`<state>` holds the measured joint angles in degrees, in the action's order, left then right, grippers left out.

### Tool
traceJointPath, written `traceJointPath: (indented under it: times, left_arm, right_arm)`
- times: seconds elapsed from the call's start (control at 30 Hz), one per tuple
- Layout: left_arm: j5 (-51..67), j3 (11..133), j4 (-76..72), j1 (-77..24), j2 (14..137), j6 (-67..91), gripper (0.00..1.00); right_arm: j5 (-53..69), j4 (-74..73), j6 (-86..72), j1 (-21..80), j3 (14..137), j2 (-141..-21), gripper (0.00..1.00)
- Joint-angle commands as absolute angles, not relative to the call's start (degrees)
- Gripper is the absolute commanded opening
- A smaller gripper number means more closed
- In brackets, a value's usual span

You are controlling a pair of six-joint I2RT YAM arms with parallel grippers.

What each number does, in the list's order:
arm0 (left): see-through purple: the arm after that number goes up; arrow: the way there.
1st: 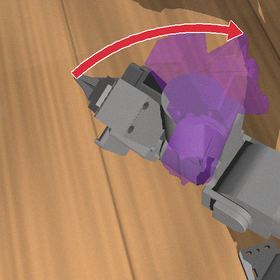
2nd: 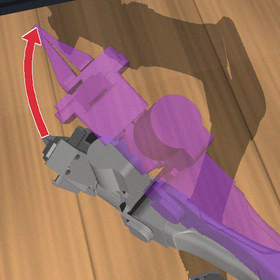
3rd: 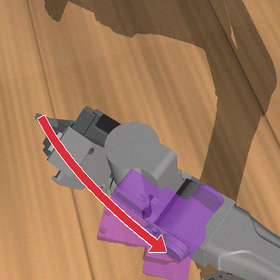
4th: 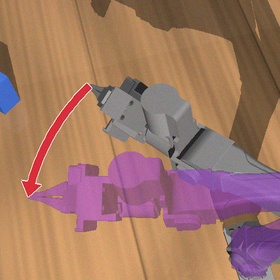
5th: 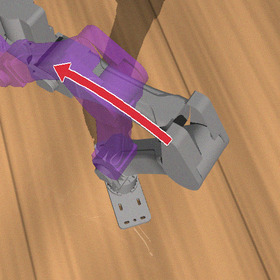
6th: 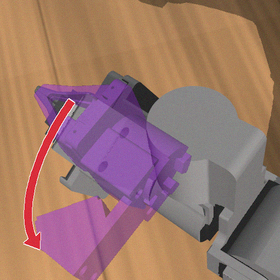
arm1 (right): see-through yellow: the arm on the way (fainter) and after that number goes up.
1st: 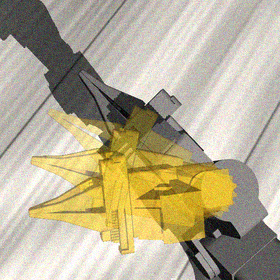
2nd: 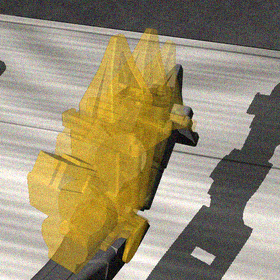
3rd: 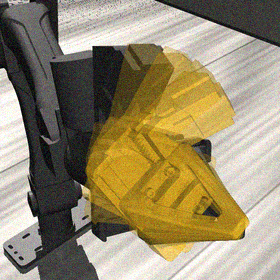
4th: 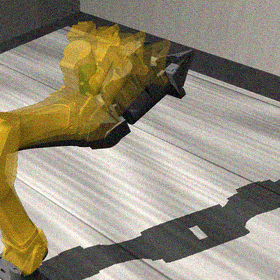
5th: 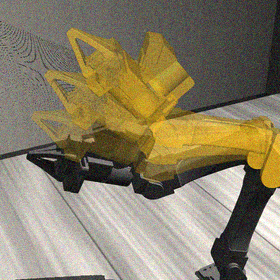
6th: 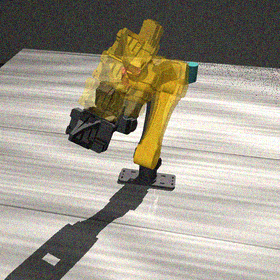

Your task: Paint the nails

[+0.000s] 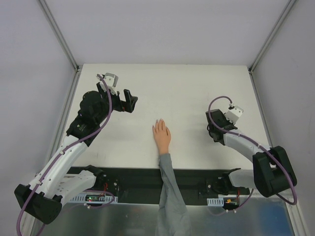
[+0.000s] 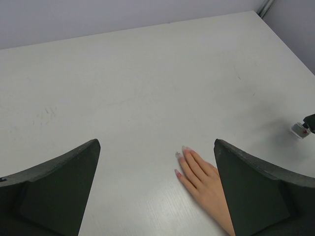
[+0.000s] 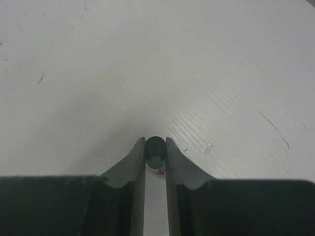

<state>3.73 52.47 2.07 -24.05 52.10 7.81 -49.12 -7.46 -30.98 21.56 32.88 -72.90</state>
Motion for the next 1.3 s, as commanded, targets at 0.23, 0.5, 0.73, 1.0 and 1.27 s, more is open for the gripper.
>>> traceJointPath:
  times: [0.23, 0.5, 0.73, 1.0, 1.27]
  left_arm:
    - [3.34, 53.79, 0.35, -24.35, 50.98, 8.0, 0.99]
    - [3.69, 53.79, 0.26, -24.35, 51.06, 8.09, 0.99]
    - [4.04, 53.7, 0.26, -24.35, 50.89, 8.09, 0.99]
    - [4.48, 53.7, 0.26, -24.35, 50.98, 7.82, 0.99]
    - [4.48, 53.61, 0.26, -24.35, 51.24, 7.74, 0.99]
  right_arm:
    - [-52.56, -7.55, -33.05, 22.23, 38.05, -77.78, 0.07]
    - [-53.79, -8.09, -32.17, 23.9, 38.67, -78.57, 0.22]
    - [-54.4, -7.56, -30.76, 24.96, 39.37, -79.54, 0.34]
    - [-54.41, -6.94, -27.34, 25.66, 39.46, -78.14, 0.44]
    - [-50.45, -9.83, -20.13, 25.58, 42.36, -70.59, 0.55]
